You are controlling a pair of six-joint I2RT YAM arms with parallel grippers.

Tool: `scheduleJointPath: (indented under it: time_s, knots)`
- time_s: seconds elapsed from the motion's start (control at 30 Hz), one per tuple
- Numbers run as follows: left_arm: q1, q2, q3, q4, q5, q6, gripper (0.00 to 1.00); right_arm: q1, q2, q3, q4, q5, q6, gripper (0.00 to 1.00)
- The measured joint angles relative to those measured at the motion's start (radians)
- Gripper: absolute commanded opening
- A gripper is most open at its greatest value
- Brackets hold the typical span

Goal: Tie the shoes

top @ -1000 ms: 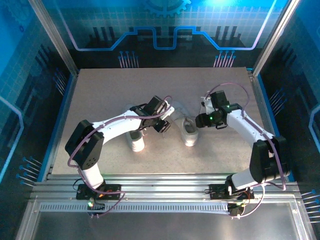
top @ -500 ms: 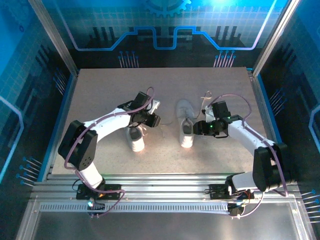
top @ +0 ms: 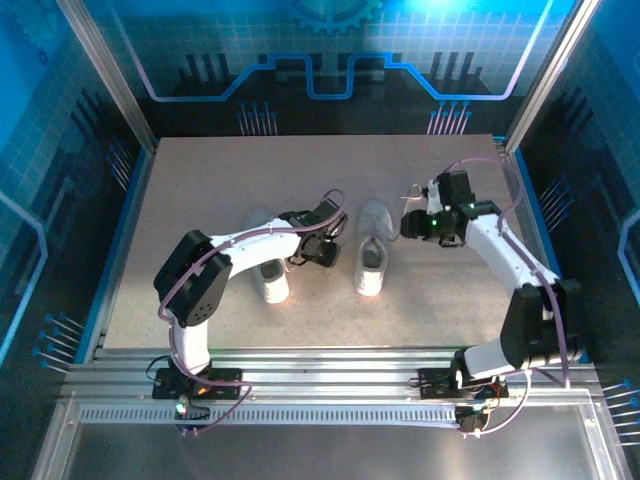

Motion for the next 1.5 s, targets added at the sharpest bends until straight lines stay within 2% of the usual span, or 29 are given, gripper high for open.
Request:
scheduleJointPath:
  time_s: [0.37, 0.43, 0.53, 0.57, 0.7, 0.77, 0.9, 1.0, 1.1, 1.2, 1.33, 1.5]
  knots:
    - [-0.001, 0.123, 0.060, -0.002, -0.010, -0.081, 0.48, -0.006, 0.494, 0.435, -0.097, 0.078, -0.011, 0.60]
    - [-0.001, 0.132, 0.061, 0.002, -0.014, -0.081, 0.37, -0.006, 0.567, 0.509, -0.117, 0.092, -0.012, 0.60]
    - [0.001, 0.131, 0.062, -0.008, -0.029, -0.064, 0.07, -0.003, 0.673, 0.627, -0.154, 0.116, -0.015, 0.60]
    - [0.003, 0.131, 0.063, -0.013, -0.040, -0.052, 0.01, 0.000, 0.710, 0.664, -0.164, 0.125, -0.015, 0.60]
    - [0.013, 0.125, 0.063, -0.021, -0.040, 0.015, 0.00, 0.018, 0.835, 0.805, -0.224, 0.178, -0.019, 0.57]
    - [0.016, 0.119, 0.063, -0.024, -0.037, 0.058, 0.00, 0.030, 0.883, 0.851, -0.250, 0.209, -0.025, 0.51]
    - [0.027, 0.061, 0.063, -0.021, -0.036, 0.165, 0.00, 0.038, 0.899, 0.888, -0.283, 0.241, -0.040, 0.16]
    - [0.041, -0.009, 0.064, -0.003, -0.036, 0.239, 0.00, 0.039, 0.901, 0.885, -0.280, 0.249, -0.068, 0.02]
    - [0.066, -0.082, 0.082, 0.042, -0.034, 0.311, 0.00, 0.041, 0.863, 0.824, -0.243, 0.252, -0.082, 0.00]
    - [0.082, -0.121, 0.118, 0.079, -0.025, 0.366, 0.00, 0.035, 0.768, 0.682, -0.207, 0.255, -0.094, 0.00]
    - [0.086, -0.171, 0.150, 0.123, -0.020, 0.417, 0.00, 0.016, 0.594, 0.502, -0.197, 0.262, -0.095, 0.00]
    - [0.086, -0.260, 0.131, 0.189, 0.018, 0.438, 0.00, -0.004, 0.330, 0.373, -0.128, 0.273, -0.111, 0.00]
